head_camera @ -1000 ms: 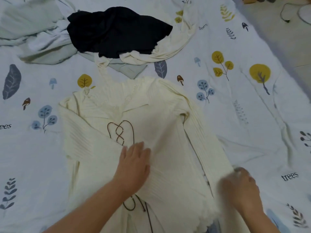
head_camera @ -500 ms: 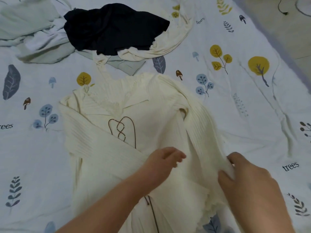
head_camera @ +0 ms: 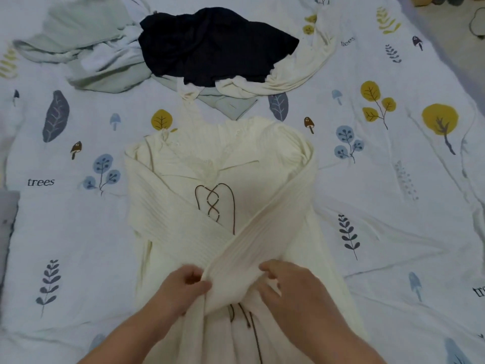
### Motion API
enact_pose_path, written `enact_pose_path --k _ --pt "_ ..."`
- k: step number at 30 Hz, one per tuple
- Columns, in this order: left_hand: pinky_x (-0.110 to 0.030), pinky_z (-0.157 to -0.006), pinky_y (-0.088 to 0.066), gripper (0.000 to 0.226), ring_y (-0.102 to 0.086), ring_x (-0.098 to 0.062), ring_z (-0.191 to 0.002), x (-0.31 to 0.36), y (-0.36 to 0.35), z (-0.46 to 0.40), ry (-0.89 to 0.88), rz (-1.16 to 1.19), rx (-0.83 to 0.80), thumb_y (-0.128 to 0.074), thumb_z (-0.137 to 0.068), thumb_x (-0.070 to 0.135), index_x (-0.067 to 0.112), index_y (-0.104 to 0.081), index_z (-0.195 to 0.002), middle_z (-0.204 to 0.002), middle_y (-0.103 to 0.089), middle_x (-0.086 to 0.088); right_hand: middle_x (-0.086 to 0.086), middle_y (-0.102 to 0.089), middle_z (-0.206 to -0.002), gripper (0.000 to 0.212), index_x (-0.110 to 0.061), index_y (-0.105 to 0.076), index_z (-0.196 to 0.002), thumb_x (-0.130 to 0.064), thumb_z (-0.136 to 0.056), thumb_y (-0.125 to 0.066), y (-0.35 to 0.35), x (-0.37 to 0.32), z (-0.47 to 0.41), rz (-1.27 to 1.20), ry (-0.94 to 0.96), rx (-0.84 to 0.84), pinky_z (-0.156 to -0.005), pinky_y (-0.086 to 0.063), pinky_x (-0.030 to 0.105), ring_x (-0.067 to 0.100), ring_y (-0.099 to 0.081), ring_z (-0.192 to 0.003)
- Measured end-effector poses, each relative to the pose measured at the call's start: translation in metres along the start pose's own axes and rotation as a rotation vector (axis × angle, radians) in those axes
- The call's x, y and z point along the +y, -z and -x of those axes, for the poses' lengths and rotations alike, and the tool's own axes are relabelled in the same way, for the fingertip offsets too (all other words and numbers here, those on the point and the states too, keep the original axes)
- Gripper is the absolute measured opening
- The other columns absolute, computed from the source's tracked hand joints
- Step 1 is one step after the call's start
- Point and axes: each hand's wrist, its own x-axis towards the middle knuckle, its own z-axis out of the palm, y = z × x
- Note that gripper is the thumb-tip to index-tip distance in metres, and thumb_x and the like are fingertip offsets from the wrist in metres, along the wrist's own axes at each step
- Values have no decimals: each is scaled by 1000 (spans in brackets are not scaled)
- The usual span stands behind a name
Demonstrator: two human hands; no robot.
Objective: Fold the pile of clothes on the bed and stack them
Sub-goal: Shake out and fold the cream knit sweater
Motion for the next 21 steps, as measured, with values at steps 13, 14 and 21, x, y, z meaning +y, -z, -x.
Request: enact_pose_path --k 13,14,21 --pt "-7 -58 -36 36 -55 6 -61 -45 29 5 -154 -256 -37 -47 -76 -17 7 -64 -55 -59 -59 11 15 -50 -114 26 -11 -61 -116 -16 -91 -55 129 54 -169 335 -36 98 -82 -39 32 32 -51 -102" --pt "-9 -55 -34 33 -52 4 -56 -48 33 3 -131 -199 -47 -44 -75 -21 -1 -62 -56 -60 -58 8 15 -53 -101 17 -7 -65 -104 -12 -89 -59 139 51 -175 393 -1 59 -75 -39 31 33 -53 -95" --pt "-13 -46 -34 33 -48 -11 -54 -74 41 -7 47 -43 38 -52 -81 -11 9 -60 -56 -64 -53 -3 7 -54 -82 19 -6 -64 -99 -17 -85 -68 147 30 -201 -261 38 225 -61 -42 13 14 -49 -69"
